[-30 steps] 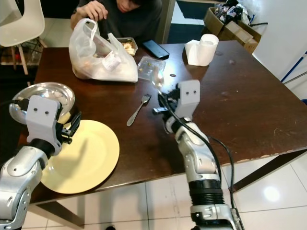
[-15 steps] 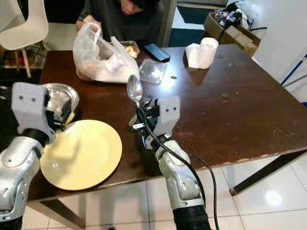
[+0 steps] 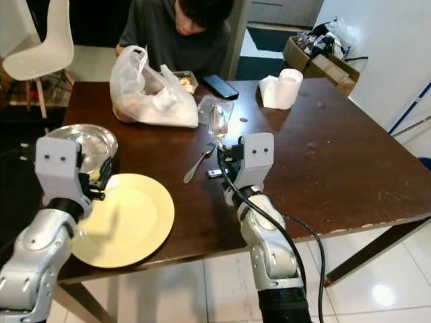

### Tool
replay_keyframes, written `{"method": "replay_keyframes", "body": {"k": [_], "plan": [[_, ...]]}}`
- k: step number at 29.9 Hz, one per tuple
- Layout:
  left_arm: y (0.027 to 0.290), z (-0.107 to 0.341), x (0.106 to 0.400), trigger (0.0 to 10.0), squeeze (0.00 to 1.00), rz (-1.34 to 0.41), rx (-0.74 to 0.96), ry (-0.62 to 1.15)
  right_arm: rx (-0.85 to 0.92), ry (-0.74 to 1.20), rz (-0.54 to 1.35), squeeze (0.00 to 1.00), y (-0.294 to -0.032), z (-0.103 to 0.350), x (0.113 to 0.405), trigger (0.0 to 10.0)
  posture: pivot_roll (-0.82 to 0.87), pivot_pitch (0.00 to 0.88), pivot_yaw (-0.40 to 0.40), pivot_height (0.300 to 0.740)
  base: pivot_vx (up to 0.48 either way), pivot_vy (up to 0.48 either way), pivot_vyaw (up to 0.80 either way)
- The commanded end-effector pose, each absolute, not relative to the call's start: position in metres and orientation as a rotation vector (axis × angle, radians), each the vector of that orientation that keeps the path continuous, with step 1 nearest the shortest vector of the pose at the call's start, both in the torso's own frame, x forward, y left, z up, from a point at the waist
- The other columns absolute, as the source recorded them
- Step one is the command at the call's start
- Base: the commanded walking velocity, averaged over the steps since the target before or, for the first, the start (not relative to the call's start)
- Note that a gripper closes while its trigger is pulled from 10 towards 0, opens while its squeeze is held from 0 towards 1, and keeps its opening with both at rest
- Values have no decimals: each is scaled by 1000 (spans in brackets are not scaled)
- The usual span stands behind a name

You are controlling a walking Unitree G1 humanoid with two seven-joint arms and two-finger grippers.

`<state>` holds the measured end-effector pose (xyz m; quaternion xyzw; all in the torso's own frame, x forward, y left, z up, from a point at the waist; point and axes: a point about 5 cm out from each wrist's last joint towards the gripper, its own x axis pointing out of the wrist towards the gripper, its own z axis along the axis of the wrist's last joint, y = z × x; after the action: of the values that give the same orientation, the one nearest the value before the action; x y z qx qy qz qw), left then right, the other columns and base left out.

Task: Setting the table

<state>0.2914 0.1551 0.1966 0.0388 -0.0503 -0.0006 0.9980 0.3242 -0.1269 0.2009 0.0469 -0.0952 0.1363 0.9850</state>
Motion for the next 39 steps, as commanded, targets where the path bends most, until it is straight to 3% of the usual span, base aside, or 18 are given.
{"method": "replay_keyframes", "body": {"k": [1,17,21,23,26,28,29,30,31,34,38,39], "plan": [[152,194,296,10000,0,-17,84,-95,106,-185,242,0,-132,198,326,10000,39,0,34,740,0,0,0],[146,188,302,10000,0,-16,75,-111,88,-153,227,0,-126,177,315,10000,12,0,42,740,0,0,0],[134,188,302,10000,0,-70,82,-119,-31,-141,197,0,-135,165,313,10000,2,0,50,740,0,0,0],[137,189,304,10000,0,-59,87,-124,-102,-195,162,0,-146,174,318,10000,4,0,47,740,0,0,0],[141,189,306,10000,0,-37,87,-127,-238,-394,83,0,-170,222,326,10000,10,0,48,740,0,0,0],[141,190,307,10000,0,-37,86,-128,-288,-462,71,0,-173,237,325,10000,10,0,48,740,0,0,0],[141,191,307,10000,0,-41,86,-132,-394,-618,65,0,-169,269,319,10000,13,0,49,740,0,0,0],[141,191,307,10000,0,-41,86,-132,-394,-618,65,0,-169,269,319,10000,13,0,49,740,0,0,0],[140,192,308,10000,0,-43,86,-135,-497,-770,67,0,-160,298,310,10000,13,0,53,740,0,0,0],[140,194,308,10000,0,-45,86,-140,-598,-932,76,0,-148,324,299,10000,20,0,51,740,0,0,0],[141,193,308,10000,0,-45,94,-135,-633,-1009,68,0,-141,333,296,10000,22,0,49,740,0,0,0],[141,191,308,10000,0,-43,97,-130,-548,-971,44,0,-147,332,302,10000,23,0,47,740,0,0,0]]}}
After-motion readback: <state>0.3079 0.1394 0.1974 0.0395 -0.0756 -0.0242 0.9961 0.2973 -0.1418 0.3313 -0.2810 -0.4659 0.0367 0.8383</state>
